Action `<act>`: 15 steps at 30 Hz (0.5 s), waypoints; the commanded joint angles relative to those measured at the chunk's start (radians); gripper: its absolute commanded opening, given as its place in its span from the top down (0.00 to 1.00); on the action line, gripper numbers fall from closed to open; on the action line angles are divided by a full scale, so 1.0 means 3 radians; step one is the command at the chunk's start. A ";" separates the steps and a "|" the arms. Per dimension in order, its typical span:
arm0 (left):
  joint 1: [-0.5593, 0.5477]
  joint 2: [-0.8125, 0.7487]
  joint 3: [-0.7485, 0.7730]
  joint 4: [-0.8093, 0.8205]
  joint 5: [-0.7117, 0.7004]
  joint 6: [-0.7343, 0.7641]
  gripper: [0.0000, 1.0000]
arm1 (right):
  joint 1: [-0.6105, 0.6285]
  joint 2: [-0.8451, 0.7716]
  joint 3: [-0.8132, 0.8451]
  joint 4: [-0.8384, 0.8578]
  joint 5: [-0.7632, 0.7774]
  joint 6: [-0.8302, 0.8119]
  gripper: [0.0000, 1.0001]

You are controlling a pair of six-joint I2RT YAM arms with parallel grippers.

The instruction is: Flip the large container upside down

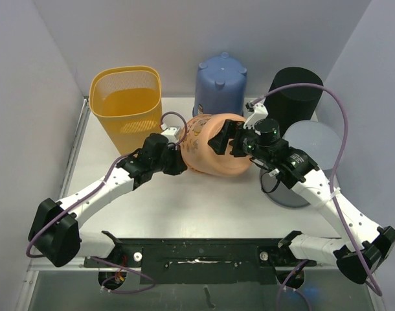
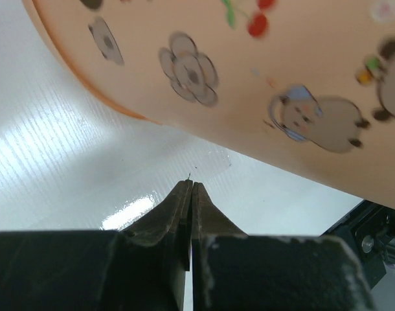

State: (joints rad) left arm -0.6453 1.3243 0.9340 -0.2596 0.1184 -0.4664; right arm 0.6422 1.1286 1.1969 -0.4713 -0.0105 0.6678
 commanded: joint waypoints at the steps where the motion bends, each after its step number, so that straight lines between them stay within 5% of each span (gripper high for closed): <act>1: 0.0061 -0.0002 0.0002 0.0287 0.0096 -0.0027 1.00 | 0.0016 0.0128 0.0302 0.0287 -0.0040 -0.0188 0.10; 15: 0.0342 -0.0153 -0.0066 0.0267 0.0171 -0.0074 1.00 | -0.0038 0.0242 0.0528 -0.0044 0.0416 -0.0185 0.08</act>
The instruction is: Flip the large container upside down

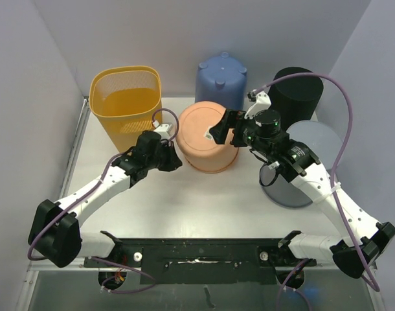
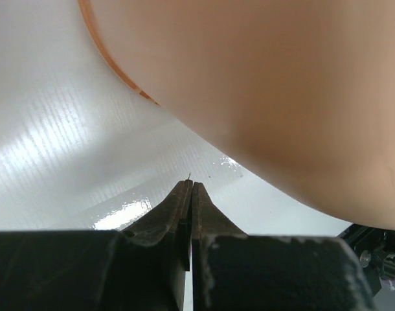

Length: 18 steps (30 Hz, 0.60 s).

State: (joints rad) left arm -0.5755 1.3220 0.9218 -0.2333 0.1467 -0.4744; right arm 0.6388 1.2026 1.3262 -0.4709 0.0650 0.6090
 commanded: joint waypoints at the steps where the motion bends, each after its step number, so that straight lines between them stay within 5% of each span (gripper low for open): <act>1: 0.0128 -0.0152 -0.0017 0.0179 0.0082 -0.0037 0.98 | -0.0032 -0.0001 0.0095 -0.0057 0.0166 0.0025 0.08; 4: 0.0170 -0.0147 0.0031 0.0139 0.0095 -0.0011 0.72 | -0.0033 0.0015 0.0100 -0.0104 0.0171 0.0071 0.08; 7: 0.0198 -0.0164 0.0051 0.0131 0.0082 -0.0007 0.61 | -0.0033 -0.0022 0.0078 -0.0118 0.0218 0.0087 0.08; 18: 0.0290 -0.0189 0.0083 0.0336 -0.0391 -0.0346 0.60 | -0.0054 -0.0259 0.0028 -0.0270 0.0608 0.0092 0.08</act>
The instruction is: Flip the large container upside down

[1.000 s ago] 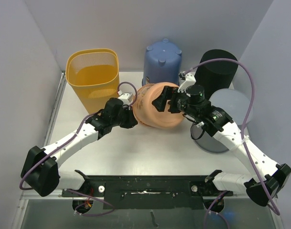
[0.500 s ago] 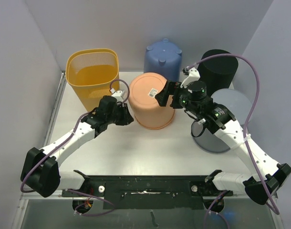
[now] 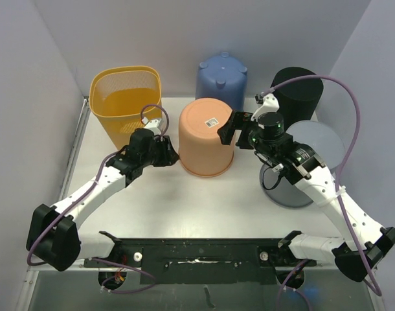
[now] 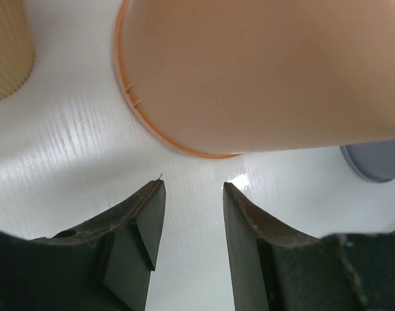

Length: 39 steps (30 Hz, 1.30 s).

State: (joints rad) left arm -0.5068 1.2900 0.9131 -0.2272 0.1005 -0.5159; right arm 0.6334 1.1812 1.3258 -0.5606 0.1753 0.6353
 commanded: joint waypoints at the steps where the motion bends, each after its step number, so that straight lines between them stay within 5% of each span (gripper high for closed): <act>1: 0.0063 -0.0037 0.0138 0.0384 -0.0245 -0.0257 0.60 | -0.0036 -0.0206 0.0032 0.0016 0.0270 -0.0004 0.08; 8: -0.0030 0.0449 0.0466 0.0813 -0.0085 -0.0374 0.60 | -0.0041 -0.0313 0.0061 -0.0080 0.0456 -0.0031 0.08; 15: -0.0623 0.0968 0.1056 0.0667 0.0178 0.0102 0.60 | -0.0056 -0.0442 0.0022 -0.0139 0.0609 -0.0021 0.08; 20: -0.0798 0.1112 0.1628 -0.0218 0.0272 0.0664 0.59 | -0.0056 -0.0452 0.0030 -0.0169 0.0633 -0.0029 0.08; 27: -0.0433 0.0401 0.1834 -0.0727 0.0196 0.0886 0.55 | -0.0051 -0.0362 0.0042 -0.0043 0.0509 -0.0182 0.08; 32: -0.0034 -0.0024 0.1951 -0.0693 -0.0585 0.0795 0.38 | -0.0044 -0.0293 0.0034 0.0059 0.0453 -0.0203 0.08; 34: 0.0052 -0.0036 0.2027 -0.0675 -0.0888 0.0811 0.25 | -0.0042 -0.0270 0.0045 0.0074 0.0434 -0.0210 0.08; 39: 0.0322 0.0379 0.2548 -0.1048 -0.1299 0.0862 0.24 | -0.0041 -0.0248 0.0080 0.0060 0.0411 -0.0216 0.08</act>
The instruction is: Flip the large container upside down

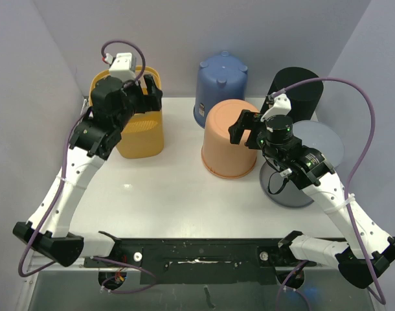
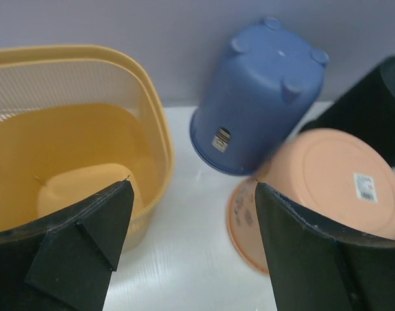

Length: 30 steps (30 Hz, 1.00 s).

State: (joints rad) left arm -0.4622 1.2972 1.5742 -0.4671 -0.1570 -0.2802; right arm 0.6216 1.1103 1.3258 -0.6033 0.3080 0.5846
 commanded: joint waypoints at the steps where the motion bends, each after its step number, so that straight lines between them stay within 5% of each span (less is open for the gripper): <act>1: 0.0212 0.0417 0.0393 -0.0250 -0.0398 0.0112 0.24 | -0.0001 -0.0018 0.0083 0.0197 -0.0031 -0.0042 0.08; 13: 0.0262 0.0963 0.0677 -0.0393 0.0100 0.0341 0.28 | 0.0009 -0.0055 0.0065 0.0170 -0.0034 0.0008 0.08; 16: 0.0262 0.0963 0.0645 -0.0377 0.0110 0.0350 0.36 | 0.0008 -0.0046 0.0066 0.0177 -0.0034 0.0010 0.08; 21: 0.0262 0.0988 0.0616 -0.0380 0.0108 0.0369 0.66 | 0.0009 -0.0025 0.0065 0.0188 -0.0055 0.0012 0.08; 30: 0.0257 0.1099 0.0603 -0.0412 0.0016 0.0402 0.67 | 0.0009 -0.0047 0.0034 0.0189 -0.0052 0.0025 0.08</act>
State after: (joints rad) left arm -0.3843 1.6176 1.7245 -0.6163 -0.1383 -0.1741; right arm 0.6216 1.1103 1.3258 -0.5999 0.2951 0.5869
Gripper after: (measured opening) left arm 0.332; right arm 0.918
